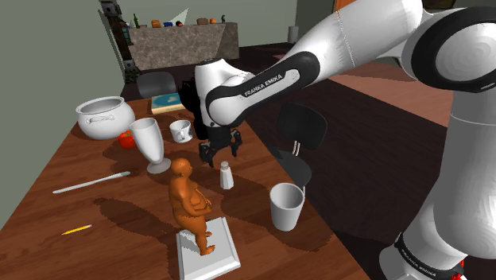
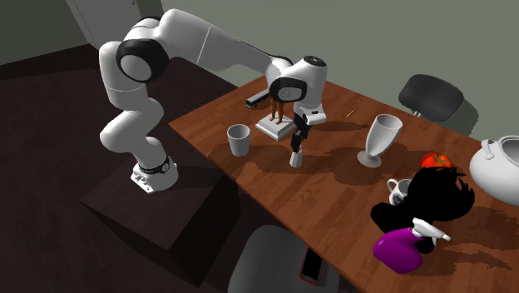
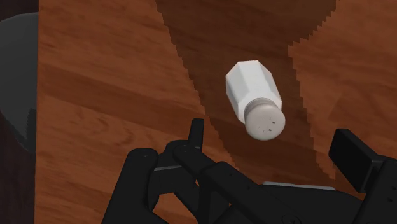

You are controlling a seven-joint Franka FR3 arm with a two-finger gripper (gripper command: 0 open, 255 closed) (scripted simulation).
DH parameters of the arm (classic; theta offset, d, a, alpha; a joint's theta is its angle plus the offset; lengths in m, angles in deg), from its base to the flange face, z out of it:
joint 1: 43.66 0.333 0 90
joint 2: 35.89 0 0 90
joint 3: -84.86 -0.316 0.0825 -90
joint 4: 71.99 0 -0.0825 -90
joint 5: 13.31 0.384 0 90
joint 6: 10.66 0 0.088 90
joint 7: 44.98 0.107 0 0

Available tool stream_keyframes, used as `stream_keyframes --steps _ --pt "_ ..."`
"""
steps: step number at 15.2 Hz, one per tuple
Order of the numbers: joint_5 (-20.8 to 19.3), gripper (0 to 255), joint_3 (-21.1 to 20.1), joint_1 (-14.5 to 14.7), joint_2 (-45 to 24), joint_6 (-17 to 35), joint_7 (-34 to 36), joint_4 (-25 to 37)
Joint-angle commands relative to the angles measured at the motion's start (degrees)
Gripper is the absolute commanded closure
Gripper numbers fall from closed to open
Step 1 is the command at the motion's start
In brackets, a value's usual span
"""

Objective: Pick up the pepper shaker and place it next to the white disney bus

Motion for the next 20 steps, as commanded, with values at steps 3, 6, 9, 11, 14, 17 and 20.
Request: stream_keyframes --steps 3,6,9,11,14,17,20 --pt "-0.32 0 0.1 0.05 -0.57 1.86 0.25 -1.3" --pt "-0.32 0 0.11 0.05 -0.57 1.86 0.25 -1.3" --pt "-0.32 0 0.11 0.05 -0.57 1.85 0.25 -1.29" --pt "-0.32 255 0.11 0.05 -0.57 1.85 0.25 -1.29" --pt "-0.32 255 0.11 0.05 -0.57 1.85 0.25 -1.29" --pt "-0.32 255 0.1 0.05 -0.56 1.85 0.25 -1.3" --pt "-0.16 255 0.05 0.01 -0.24 1.19 0.14 -0.94"
